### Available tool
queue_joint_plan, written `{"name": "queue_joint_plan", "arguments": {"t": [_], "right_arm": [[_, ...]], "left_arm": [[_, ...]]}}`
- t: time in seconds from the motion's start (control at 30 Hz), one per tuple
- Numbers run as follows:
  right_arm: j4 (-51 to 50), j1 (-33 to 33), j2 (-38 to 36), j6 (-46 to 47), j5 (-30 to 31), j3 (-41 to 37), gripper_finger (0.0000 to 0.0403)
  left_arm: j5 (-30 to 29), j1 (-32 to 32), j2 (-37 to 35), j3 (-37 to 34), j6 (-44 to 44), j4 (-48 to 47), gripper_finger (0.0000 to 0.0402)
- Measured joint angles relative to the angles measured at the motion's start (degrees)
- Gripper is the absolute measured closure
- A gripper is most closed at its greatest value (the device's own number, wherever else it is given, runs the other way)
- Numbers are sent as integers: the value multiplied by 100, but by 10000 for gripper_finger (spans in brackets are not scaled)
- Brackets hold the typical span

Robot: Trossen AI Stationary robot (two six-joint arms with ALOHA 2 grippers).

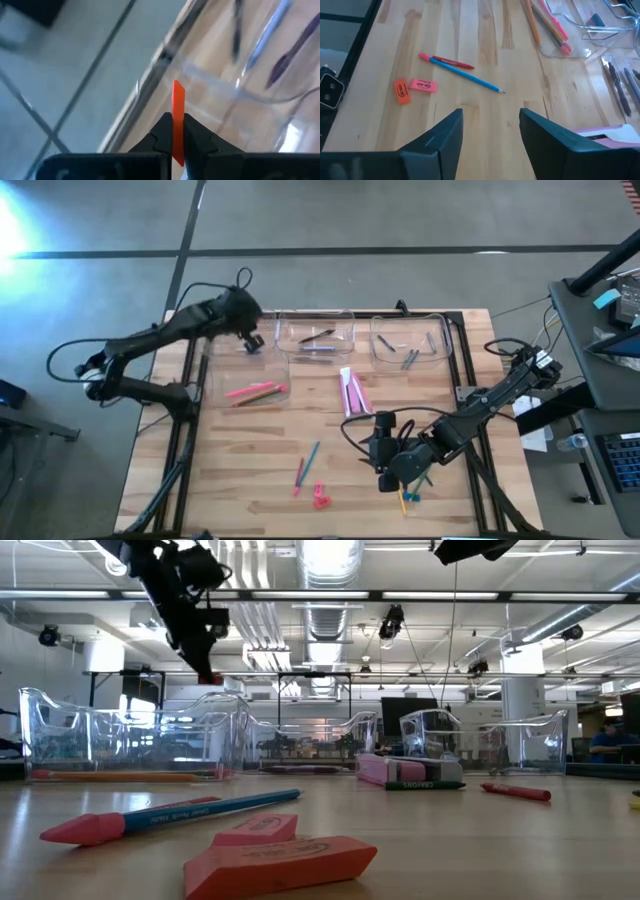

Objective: Sort crayons/erasers/pens/pencils in bins
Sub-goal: Put the orange eraser into the top left transparent bin, then put the red crayon into the top right transparent bin

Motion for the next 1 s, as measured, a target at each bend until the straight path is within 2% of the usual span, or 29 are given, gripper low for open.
{"name": "queue_joint_plan", "arguments": {"t": [0.13, 0.4, 0.5, 0.67, 0.77, 1.0], "right_arm": [[-3, 0, 0, -4, 0, -2, 220], [-21, -4, -68, -96, 101, -4, 220], [-149, -61, -159, 250, 114, -4, 220], [-1322, -324, -225, 1987, 109, -134, 220], [-1675, -448, -223, 2900, 88, -499, 220], [-1194, -620, -185, 4302, 84, -1373, 220]], "left_arm": [[112, 313, 171, -8, -153, -215, 374], [169, 331, 214, 0, -261, -298, 225], [322, 312, 15, 51, -466, -278, 189], [1752, -96, -767, -293, -974, 484, 181], [1861, -658, -1369, -911, -1193, 1522, 192], [1855, -2171, -2536, -2624, -1806, 4470, 216]]}}
